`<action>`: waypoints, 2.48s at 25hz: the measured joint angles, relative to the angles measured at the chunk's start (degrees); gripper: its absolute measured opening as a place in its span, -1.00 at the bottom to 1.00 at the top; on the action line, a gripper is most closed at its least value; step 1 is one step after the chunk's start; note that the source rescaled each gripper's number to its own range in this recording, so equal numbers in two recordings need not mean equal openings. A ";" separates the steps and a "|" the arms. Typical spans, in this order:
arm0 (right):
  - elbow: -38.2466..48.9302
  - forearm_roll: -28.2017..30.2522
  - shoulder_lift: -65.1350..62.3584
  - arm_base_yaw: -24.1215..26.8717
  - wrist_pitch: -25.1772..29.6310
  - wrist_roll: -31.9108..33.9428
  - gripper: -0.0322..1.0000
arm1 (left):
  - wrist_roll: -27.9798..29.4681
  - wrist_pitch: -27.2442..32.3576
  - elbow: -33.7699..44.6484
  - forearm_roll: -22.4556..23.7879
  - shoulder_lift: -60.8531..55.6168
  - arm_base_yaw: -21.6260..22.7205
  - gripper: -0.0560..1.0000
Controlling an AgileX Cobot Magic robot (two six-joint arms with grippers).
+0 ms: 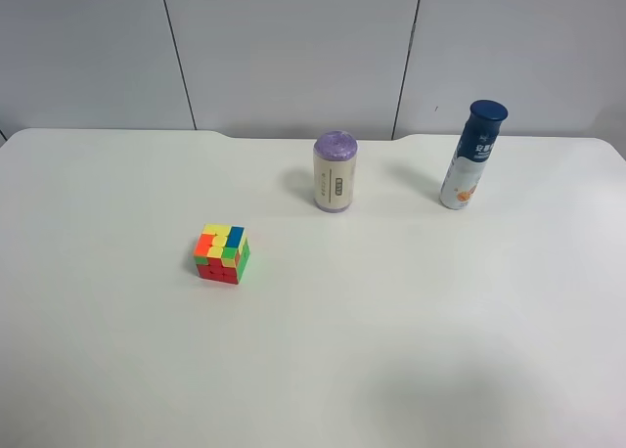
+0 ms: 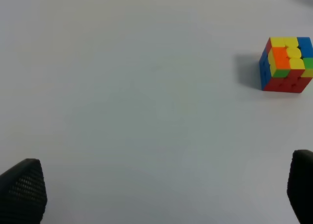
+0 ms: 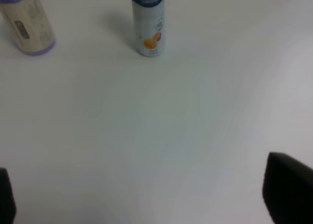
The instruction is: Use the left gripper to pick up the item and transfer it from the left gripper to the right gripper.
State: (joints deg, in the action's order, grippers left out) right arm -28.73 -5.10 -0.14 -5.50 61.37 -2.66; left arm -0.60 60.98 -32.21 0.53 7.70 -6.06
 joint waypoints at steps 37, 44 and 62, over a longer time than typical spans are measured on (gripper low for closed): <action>0.00 0.00 0.00 0.00 0.00 0.00 1.00 | 16.76 -11.28 -33.21 -1.52 85.83 -25.02 1.00; 0.00 0.00 0.00 0.00 0.00 0.00 1.00 | 16.78 -12.24 -38.21 -1.56 94.69 -25.02 1.00; 0.00 0.00 0.00 0.00 0.00 0.00 1.00 | 17.37 -16.42 -39.56 -1.56 106.38 -25.02 1.00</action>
State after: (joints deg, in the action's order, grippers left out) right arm -28.73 -5.10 -0.14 -5.50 61.37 -2.66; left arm 16.77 44.56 -71.78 -1.04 114.07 -31.08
